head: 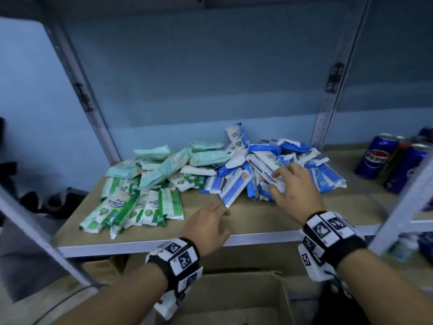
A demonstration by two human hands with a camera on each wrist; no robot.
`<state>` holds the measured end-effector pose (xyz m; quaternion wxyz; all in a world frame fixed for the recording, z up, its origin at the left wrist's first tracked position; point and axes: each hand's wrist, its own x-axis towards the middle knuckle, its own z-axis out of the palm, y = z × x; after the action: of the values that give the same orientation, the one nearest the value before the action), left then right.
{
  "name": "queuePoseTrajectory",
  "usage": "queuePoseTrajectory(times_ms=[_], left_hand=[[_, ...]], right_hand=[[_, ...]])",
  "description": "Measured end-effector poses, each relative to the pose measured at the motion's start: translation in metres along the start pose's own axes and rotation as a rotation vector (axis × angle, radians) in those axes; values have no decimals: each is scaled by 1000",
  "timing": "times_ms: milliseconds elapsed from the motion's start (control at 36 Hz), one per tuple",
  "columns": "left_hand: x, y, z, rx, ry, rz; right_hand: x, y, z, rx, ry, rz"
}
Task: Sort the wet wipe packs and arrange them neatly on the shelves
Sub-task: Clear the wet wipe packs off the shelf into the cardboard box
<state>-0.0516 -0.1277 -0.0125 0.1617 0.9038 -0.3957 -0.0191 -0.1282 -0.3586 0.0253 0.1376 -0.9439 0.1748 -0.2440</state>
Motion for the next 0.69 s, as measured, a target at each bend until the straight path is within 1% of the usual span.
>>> queuePoseTrajectory(times_ms=[56,111,167,389,472,528,694], left_hand=[[13,6,0,-17,-5,-17],[27,11,2,-53,-6,-44],[42,14,4,-88,10,-84],[94,25,12,-203,107,-235],[105,29,17,-227,105,-261],[110,32,21,-225,133,-280],[121,40,31,-224,233,-369]], right_hand=[[8,5,2,-76,-62,2],[14,11,7,-88,-155,41],[17,19,10,-81,-209,66],[25,35,16,-188,-206,70],[25,42,17,-240,-220,78],[24,45,19,-259,-228,69],[17,49,19,-198,-241,33]])
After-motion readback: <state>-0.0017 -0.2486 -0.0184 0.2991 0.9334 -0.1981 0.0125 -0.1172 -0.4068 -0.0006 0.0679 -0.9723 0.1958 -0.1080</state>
